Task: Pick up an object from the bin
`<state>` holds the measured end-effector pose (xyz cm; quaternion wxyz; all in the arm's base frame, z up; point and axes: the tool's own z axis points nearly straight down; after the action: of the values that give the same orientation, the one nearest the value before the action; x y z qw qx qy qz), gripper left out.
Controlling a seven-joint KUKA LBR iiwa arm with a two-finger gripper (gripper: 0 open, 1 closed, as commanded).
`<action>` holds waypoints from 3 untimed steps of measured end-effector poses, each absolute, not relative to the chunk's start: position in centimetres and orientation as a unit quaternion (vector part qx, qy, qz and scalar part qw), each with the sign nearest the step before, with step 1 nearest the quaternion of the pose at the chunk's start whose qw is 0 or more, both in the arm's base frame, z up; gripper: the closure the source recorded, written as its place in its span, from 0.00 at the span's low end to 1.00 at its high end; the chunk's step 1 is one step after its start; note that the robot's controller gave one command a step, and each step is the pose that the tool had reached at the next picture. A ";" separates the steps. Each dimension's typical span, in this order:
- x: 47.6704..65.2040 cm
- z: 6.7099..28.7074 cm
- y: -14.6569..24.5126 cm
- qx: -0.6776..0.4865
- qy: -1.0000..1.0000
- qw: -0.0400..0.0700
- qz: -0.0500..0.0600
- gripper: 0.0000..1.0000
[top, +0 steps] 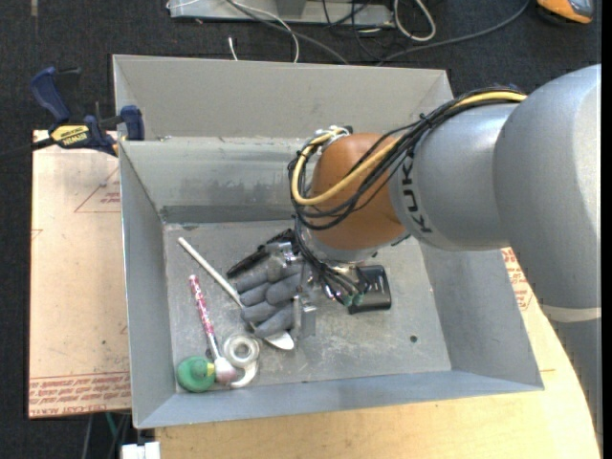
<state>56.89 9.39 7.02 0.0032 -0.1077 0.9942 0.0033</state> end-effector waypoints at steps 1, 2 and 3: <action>56.6 7.2 9.4 -0.065 0.998 0.006 0.003 1.00; 56.6 7.3 9.3 -0.061 0.998 0.007 0.003 1.00; 56.4 9.4 9.3 -0.061 0.998 0.005 0.003 1.00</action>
Offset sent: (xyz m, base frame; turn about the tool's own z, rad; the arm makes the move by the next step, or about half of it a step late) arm 0.0000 0.0000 0.0000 0.0000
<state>56.42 9.34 9.36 0.0047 -0.0606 0.9981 0.0031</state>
